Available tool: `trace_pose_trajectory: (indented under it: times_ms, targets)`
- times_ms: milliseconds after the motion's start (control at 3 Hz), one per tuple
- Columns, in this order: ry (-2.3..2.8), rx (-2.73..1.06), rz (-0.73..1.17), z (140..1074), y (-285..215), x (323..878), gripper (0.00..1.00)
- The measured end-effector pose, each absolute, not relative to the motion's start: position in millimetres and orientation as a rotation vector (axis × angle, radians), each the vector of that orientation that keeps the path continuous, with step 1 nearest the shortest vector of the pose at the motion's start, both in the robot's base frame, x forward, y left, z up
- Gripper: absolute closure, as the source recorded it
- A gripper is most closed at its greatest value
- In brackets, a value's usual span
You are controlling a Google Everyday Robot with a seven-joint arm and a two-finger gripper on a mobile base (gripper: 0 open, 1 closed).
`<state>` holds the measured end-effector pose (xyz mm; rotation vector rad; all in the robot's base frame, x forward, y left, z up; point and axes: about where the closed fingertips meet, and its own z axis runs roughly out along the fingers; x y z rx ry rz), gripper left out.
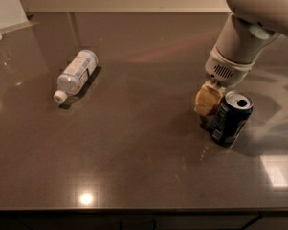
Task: Move orange near pepsi can
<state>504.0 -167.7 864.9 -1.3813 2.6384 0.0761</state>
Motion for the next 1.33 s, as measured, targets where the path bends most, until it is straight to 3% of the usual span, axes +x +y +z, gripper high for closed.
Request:
trace_pose_trajectory:
  times_ms: [667,1000,1333]
  targets:
    - [2.655,-1.343,0.123,856.2,-160.9,499.1,0.13]
    - [2.642,-1.337,0.166,850.5,-157.6,495.8,0.0]
    - [2.642,-1.337,0.166,850.5,-157.6,495.8,0.0]
